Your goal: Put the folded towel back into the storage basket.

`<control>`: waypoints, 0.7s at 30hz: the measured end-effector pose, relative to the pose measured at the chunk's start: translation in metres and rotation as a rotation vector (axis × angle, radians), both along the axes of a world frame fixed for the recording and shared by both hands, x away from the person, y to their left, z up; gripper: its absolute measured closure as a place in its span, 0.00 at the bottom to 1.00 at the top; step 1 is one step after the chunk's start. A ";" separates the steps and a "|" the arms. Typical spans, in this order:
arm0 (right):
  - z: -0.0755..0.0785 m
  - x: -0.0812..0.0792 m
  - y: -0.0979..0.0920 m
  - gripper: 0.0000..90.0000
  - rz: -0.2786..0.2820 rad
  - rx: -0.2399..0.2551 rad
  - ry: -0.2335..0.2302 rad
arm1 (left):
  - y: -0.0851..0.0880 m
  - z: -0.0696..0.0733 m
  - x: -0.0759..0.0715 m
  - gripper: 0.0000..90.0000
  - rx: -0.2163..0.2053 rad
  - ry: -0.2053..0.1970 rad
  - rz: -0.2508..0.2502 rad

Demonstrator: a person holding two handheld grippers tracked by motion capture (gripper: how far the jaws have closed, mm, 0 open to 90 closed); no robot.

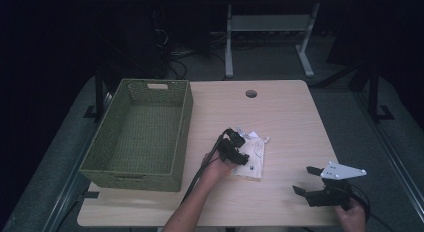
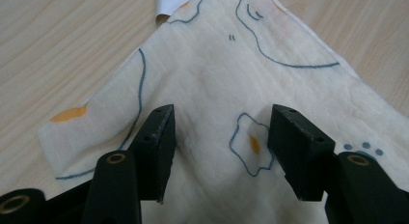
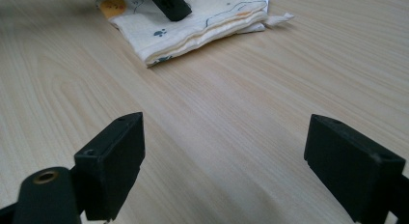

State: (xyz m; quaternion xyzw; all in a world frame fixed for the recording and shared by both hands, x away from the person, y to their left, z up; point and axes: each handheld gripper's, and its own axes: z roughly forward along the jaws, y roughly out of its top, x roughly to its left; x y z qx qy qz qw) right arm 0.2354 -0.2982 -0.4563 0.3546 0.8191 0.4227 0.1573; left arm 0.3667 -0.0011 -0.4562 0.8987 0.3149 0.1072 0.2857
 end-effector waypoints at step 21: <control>0.000 -0.002 0.004 0.15 0.013 -0.015 -0.001 | 0.010 -0.003 -0.003 0.74 -0.042 -0.044 0.037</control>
